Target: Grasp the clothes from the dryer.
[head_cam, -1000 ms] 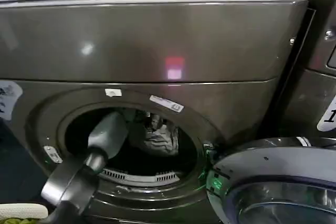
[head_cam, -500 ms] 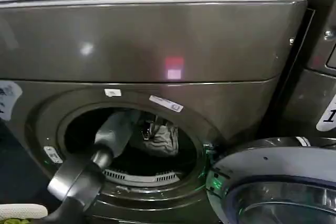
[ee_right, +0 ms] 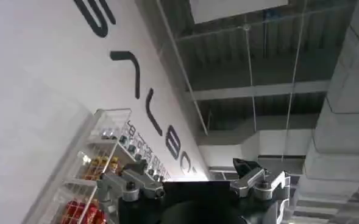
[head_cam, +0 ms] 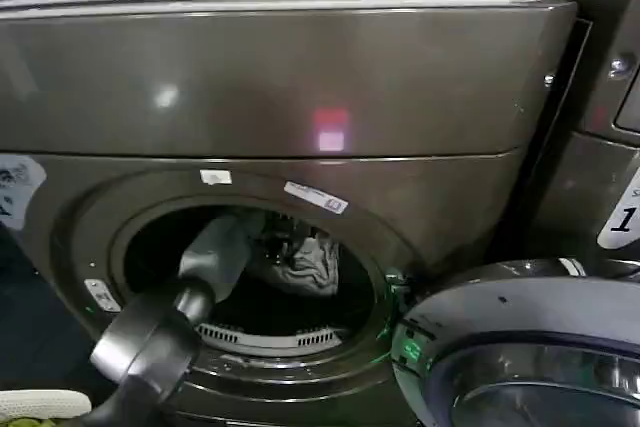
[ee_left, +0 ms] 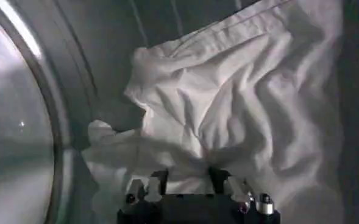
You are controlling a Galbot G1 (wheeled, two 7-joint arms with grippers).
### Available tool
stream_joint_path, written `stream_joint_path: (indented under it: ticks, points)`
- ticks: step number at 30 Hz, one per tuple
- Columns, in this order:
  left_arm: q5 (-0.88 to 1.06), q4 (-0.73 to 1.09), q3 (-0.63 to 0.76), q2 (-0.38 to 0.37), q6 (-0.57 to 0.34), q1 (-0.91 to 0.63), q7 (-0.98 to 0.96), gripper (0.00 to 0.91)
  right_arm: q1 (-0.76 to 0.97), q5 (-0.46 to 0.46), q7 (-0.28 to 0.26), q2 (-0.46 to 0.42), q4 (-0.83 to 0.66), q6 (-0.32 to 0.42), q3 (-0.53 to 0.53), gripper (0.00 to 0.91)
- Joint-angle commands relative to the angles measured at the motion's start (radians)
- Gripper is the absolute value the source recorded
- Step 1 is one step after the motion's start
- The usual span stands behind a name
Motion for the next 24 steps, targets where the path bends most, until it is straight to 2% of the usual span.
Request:
stream_joint_path:
  ticks: [1,6,10,15,17,24]
  points:
    - [-0.104,-0.088,-0.087,0.004,0.032,0.025,-0.076,0.000,0.005,-0.001,0.002,-0.001,0.005,-0.001,-0.003,0.907]
    - [-0.251,-0.161,-0.182,0.021,0.072,0.069,-0.230,0.000,0.018,-0.003,0.000,0.001,0.008,-0.003,-0.017,0.907]
    - [-0.363,-0.315,-0.218,0.039,0.150,0.165,-0.320,0.000,0.030,-0.003,0.003,0.000,0.017,-0.003,-0.030,0.907]
    - [-0.465,-0.528,-0.254,0.065,0.151,0.288,-0.447,0.000,0.041,-0.004,0.006,-0.001,0.020,0.003,-0.037,0.907]
    - [-0.582,-0.620,-0.254,0.079,0.141,0.337,-0.479,0.000,0.043,-0.004,0.006,-0.003,0.019,0.006,-0.037,0.907]
    - [-0.706,-0.763,-0.302,0.066,0.127,0.436,-0.597,0.000,0.047,0.011,0.007,-0.005,0.038,0.006,-0.034,0.907]
